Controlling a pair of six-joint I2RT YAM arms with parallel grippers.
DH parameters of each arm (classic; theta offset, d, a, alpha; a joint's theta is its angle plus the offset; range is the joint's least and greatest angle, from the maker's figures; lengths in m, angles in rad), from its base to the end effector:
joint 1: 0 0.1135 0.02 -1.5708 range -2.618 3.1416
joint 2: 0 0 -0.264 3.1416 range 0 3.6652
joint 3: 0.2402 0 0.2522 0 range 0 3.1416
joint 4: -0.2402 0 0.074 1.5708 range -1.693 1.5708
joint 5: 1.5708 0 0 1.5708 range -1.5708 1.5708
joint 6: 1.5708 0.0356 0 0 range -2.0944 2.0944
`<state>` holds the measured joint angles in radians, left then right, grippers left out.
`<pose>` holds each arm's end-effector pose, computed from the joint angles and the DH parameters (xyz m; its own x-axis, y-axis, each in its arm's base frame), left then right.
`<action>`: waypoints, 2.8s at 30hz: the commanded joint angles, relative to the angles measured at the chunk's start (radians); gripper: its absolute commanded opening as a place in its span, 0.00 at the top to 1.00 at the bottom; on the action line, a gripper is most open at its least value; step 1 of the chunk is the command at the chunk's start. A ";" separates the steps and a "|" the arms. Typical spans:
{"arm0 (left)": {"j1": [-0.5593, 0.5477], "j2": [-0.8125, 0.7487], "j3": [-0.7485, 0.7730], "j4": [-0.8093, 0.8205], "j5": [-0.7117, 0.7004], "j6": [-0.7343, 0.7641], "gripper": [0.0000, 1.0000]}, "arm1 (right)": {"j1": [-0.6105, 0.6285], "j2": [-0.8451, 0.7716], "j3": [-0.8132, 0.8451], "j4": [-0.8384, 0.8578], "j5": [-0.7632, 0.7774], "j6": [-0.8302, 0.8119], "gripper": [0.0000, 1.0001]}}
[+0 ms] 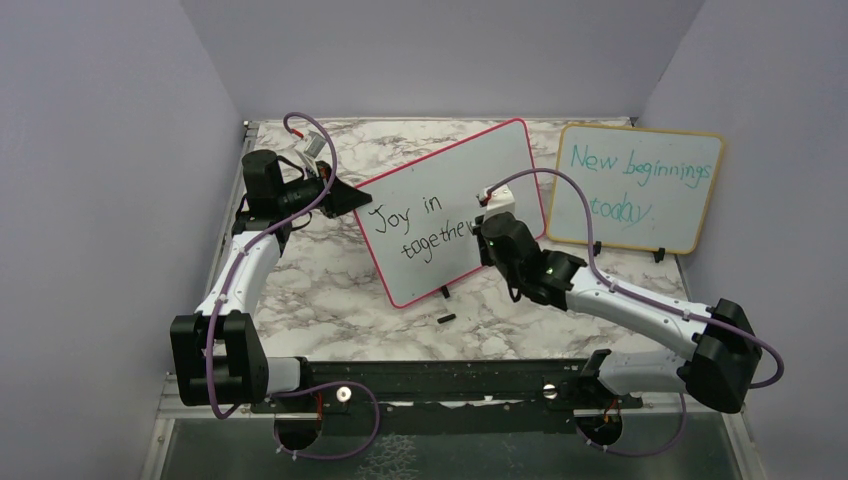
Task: Write a sentence on the whiteboard
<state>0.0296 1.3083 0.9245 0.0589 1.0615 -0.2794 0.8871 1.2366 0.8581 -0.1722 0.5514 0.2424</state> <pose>0.2885 -0.0226 0.3032 -0.5308 -0.1502 -0.8341 0.6931 0.4894 -0.5292 0.1863 0.1992 0.2735 -0.4117 -0.1816 -0.8930 -0.2879 0.9557 -0.0616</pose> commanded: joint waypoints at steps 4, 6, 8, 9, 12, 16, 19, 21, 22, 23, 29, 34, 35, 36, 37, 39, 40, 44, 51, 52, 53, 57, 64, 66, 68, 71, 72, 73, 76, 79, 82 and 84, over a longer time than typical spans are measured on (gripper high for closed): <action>-0.010 0.034 -0.016 -0.085 -0.120 0.109 1.00 | -0.021 0.015 0.031 0.031 0.005 -0.001 1.00; -0.010 0.035 -0.016 -0.085 -0.119 0.109 1.00 | -0.027 0.016 0.033 0.022 0.005 0.003 0.99; -0.010 0.034 -0.016 -0.085 -0.121 0.109 1.00 | -0.032 0.016 0.035 0.015 0.006 0.005 1.00; -0.010 0.034 -0.016 -0.085 -0.122 0.110 1.00 | -0.033 0.015 0.035 0.011 0.003 0.006 1.00; -0.010 0.036 -0.016 -0.085 -0.122 0.109 1.00 | -0.034 0.005 0.029 0.004 0.003 0.008 1.00; -0.010 0.036 -0.016 -0.085 -0.122 0.109 1.00 | -0.036 -0.036 0.008 0.017 -0.022 0.000 1.00; -0.010 0.037 -0.016 -0.085 -0.124 0.109 1.00 | -0.037 -0.060 0.001 0.010 -0.022 -0.008 1.00; -0.010 0.037 -0.017 -0.085 -0.124 0.111 1.00 | -0.042 -0.069 -0.006 0.002 -0.020 -0.011 1.00; -0.010 0.037 -0.018 -0.085 -0.123 0.110 1.00 | -0.047 -0.073 -0.010 -0.001 -0.022 -0.010 1.00; -0.010 0.037 -0.018 -0.085 -0.124 0.110 1.00 | -0.051 -0.076 -0.015 -0.001 -0.024 -0.009 1.00; -0.010 0.037 -0.018 -0.085 -0.124 0.111 1.00 | -0.064 -0.077 -0.035 0.014 -0.045 0.000 1.00; -0.010 0.036 -0.018 -0.085 -0.124 0.111 1.00 | -0.067 -0.065 -0.031 0.035 -0.059 -0.001 1.00; -0.010 0.036 -0.018 -0.085 -0.124 0.111 1.00 | -0.069 -0.063 -0.029 0.039 -0.059 -0.003 1.00; -0.010 0.037 -0.018 -0.085 -0.124 0.111 1.00 | -0.068 -0.061 -0.026 0.042 -0.061 -0.004 1.00; -0.010 0.037 -0.018 -0.085 -0.124 0.111 1.00 | -0.068 -0.057 -0.025 0.045 -0.063 -0.006 1.00; -0.010 0.036 -0.018 -0.085 -0.124 0.111 1.00 | -0.070 -0.052 -0.021 0.047 -0.065 -0.008 1.00; -0.010 0.037 -0.018 -0.085 -0.124 0.111 1.00 | -0.071 -0.051 -0.021 0.052 -0.067 -0.008 0.99; -0.010 0.036 -0.018 -0.085 -0.124 0.111 1.00 | -0.078 -0.041 -0.018 0.062 -0.068 -0.009 1.00; -0.010 0.037 -0.018 -0.085 -0.124 0.111 1.00 | -0.091 -0.032 -0.020 0.071 -0.062 -0.009 1.00; -0.010 0.037 -0.017 -0.085 -0.124 0.111 1.00 | -0.092 -0.029 -0.020 0.071 -0.066 -0.009 0.99; -0.010 0.038 -0.016 -0.085 -0.124 0.111 1.00 | -0.093 -0.027 -0.020 0.068 -0.069 -0.008 1.00; -0.010 0.039 -0.016 -0.085 -0.124 0.111 1.00 | -0.094 -0.026 -0.025 0.052 -0.084 -0.001 0.99; -0.010 0.037 -0.016 -0.085 -0.124 0.111 1.00 | -0.094 -0.051 -0.035 -0.012 -0.096 0.011 1.00; -0.010 0.039 -0.016 -0.085 -0.123 0.110 1.00 | -0.094 -0.059 -0.042 -0.025 -0.101 0.015 1.00; -0.010 0.039 -0.016 -0.085 -0.124 0.110 1.00 | -0.094 -0.064 -0.047 -0.035 -0.107 0.021 1.00; -0.010 0.039 -0.016 -0.085 -0.124 0.109 1.00 | -0.094 -0.066 -0.054 -0.038 -0.112 0.025 0.99; -0.010 0.040 -0.016 -0.085 -0.124 0.111 1.00 | -0.094 -0.065 -0.054 -0.038 -0.114 0.026 1.00; -0.010 0.039 -0.016 -0.085 -0.124 0.111 1.00 | -0.094 -0.064 -0.055 -0.038 -0.115 0.026 0.99; -0.010 0.039 -0.018 -0.085 -0.125 0.110 1.00 | -0.094 -0.064 -0.053 -0.040 -0.117 0.026 0.99; -0.010 0.039 -0.017 -0.085 -0.126 0.111 1.00 | -0.094 -0.066 -0.053 -0.040 -0.115 0.023 0.99; -0.010 0.039 -0.017 -0.085 -0.125 0.111 1.00 | -0.094 -0.065 -0.052 -0.035 -0.107 0.020 1.00; -0.010 0.039 -0.017 -0.085 -0.126 0.111 1.00 | -0.094 -0.066 -0.051 -0.027 -0.101 0.020 0.99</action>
<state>0.0296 1.3102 0.9257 0.0582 1.0615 -0.2794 0.7971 1.1889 0.8120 -0.1890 0.4583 0.2611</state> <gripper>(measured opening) 0.037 0.164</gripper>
